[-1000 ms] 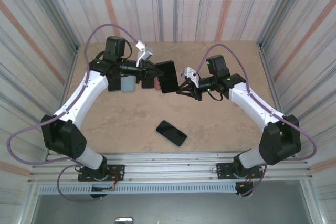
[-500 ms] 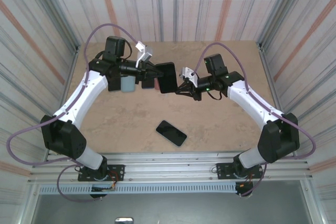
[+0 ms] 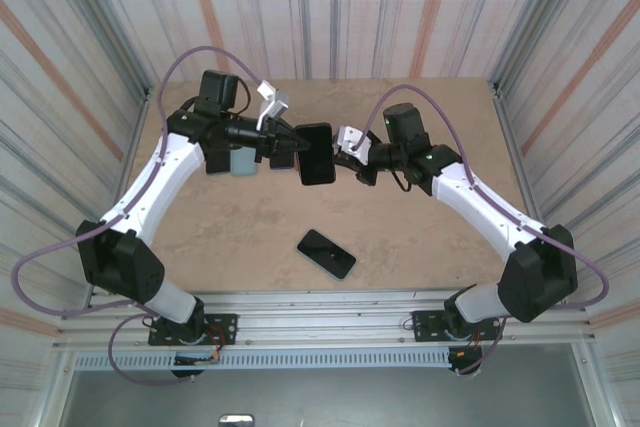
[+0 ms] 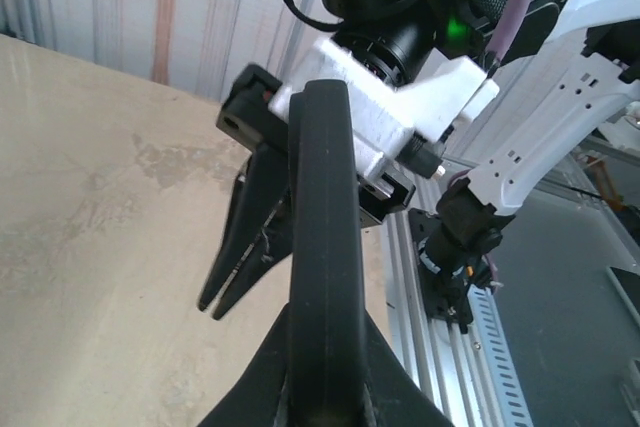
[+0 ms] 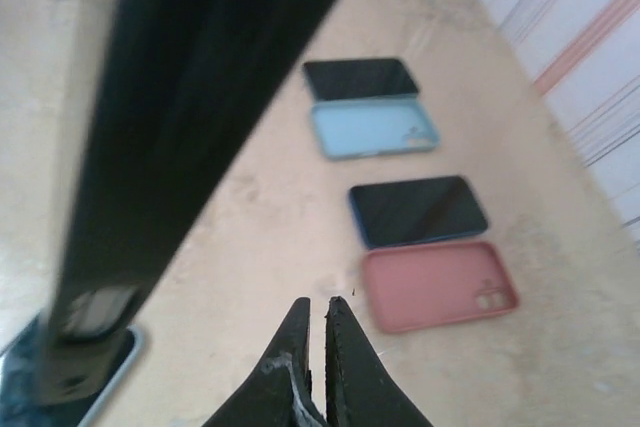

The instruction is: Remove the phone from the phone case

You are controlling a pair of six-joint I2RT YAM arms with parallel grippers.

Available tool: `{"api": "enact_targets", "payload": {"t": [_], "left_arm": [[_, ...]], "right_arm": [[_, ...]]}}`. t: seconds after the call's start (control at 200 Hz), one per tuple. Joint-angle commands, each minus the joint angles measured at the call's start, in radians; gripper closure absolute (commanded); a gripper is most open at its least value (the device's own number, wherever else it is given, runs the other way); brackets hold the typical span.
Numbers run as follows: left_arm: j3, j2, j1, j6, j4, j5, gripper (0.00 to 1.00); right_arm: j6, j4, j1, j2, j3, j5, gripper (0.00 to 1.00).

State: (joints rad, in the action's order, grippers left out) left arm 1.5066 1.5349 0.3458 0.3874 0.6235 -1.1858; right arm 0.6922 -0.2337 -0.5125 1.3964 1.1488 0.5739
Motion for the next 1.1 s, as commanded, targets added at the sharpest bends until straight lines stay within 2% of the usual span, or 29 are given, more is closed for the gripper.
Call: {"api": "enact_targets", "payload": {"t": [0.0, 0.19, 0.306, 0.436, 0.591, 0.847, 1.092], "left_arm": [[0.023, -0.025, 0.012, -0.024, -0.002, -0.074, 1.00], [0.018, -0.034, 0.008, -0.050, -0.041, -0.054, 1.00], [-0.013, -0.061, -0.012, -0.129, -0.132, -0.025, 1.00], [-0.040, -0.081, -0.030, -0.230, -0.232, -0.047, 1.00], [-0.048, -0.081, -0.036, -0.264, -0.267, -0.063, 1.00], [-0.069, -0.076, -0.037, -0.314, -0.336, -0.084, 1.00], [-0.075, -0.080, -0.036, -0.323, -0.355, -0.095, 1.00]], "right_arm": [[-0.022, 0.118, -0.011, -0.044, -0.023, 0.011, 0.89], [-0.057, 0.094, 0.000, -0.049, -0.024, 0.068, 0.85], [-0.081, 0.064, 0.019, -0.070, -0.047, 0.064, 0.77], [-0.121, 0.048, 0.041, -0.116, -0.105, 0.096, 0.68], [-0.155, 0.023, 0.048, -0.136, -0.139, 0.155, 0.63], [-0.203, 0.099, 0.052, -0.104, -0.134, 0.213, 0.61], [-0.211, 0.110, 0.056, -0.070, -0.105, 0.234, 0.64]]}}
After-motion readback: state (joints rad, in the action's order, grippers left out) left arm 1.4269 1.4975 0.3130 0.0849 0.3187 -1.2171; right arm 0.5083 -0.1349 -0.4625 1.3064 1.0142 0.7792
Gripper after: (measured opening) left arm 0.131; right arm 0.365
